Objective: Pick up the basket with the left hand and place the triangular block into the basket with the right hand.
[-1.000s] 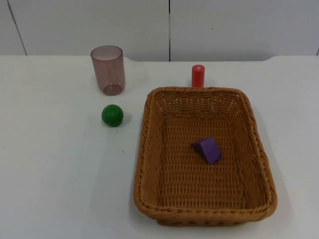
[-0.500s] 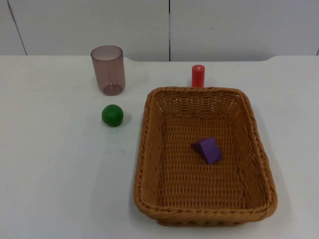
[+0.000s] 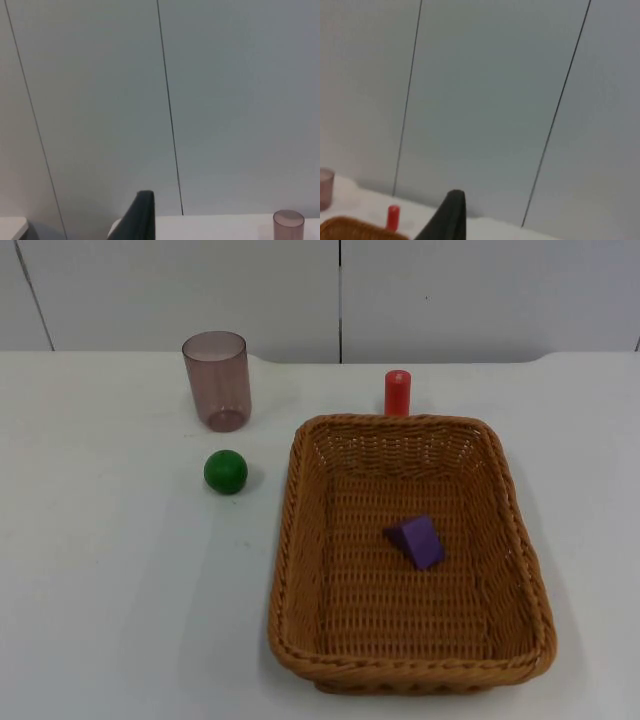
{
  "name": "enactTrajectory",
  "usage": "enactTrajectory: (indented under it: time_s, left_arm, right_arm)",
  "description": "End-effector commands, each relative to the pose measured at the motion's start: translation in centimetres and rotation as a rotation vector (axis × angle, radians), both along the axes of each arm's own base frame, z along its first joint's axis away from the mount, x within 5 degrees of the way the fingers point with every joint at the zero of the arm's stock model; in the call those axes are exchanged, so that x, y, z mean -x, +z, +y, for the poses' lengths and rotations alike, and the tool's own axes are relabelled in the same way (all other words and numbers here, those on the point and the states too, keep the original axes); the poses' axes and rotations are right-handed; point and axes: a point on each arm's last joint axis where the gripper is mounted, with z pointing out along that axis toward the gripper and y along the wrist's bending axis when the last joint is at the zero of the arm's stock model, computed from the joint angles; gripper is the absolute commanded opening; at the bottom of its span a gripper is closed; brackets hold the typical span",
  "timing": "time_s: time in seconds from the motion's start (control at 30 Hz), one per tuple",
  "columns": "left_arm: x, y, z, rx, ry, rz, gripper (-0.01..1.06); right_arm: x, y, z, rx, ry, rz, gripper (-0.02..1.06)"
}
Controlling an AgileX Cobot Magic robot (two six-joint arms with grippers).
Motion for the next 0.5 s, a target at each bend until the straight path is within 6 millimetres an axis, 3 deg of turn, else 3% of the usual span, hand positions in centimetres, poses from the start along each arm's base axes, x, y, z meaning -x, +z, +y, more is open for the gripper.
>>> enactTrajectory:
  time_s: [0.0,0.3,0.47]
  left_arm:
    - [-0.1,-0.2,0.0,-0.004,0.007,0.019,1.05]
    - [-0.3,-0.4,-0.1,0.009,-0.013,0.034,1.05]
    - [-2.4,-2.7,0.0,0.023,-0.007,0.157,1.05]
  right_arm:
    - [-0.9,-0.7,-0.1,-0.007,0.023,0.024,1.05]
    - [-1.8,-1.5,0.0,-0.037,0.064,0.067,1.05]
    - [-2.8,-3.0,-0.6,-0.113,-0.008,0.162,1.05]
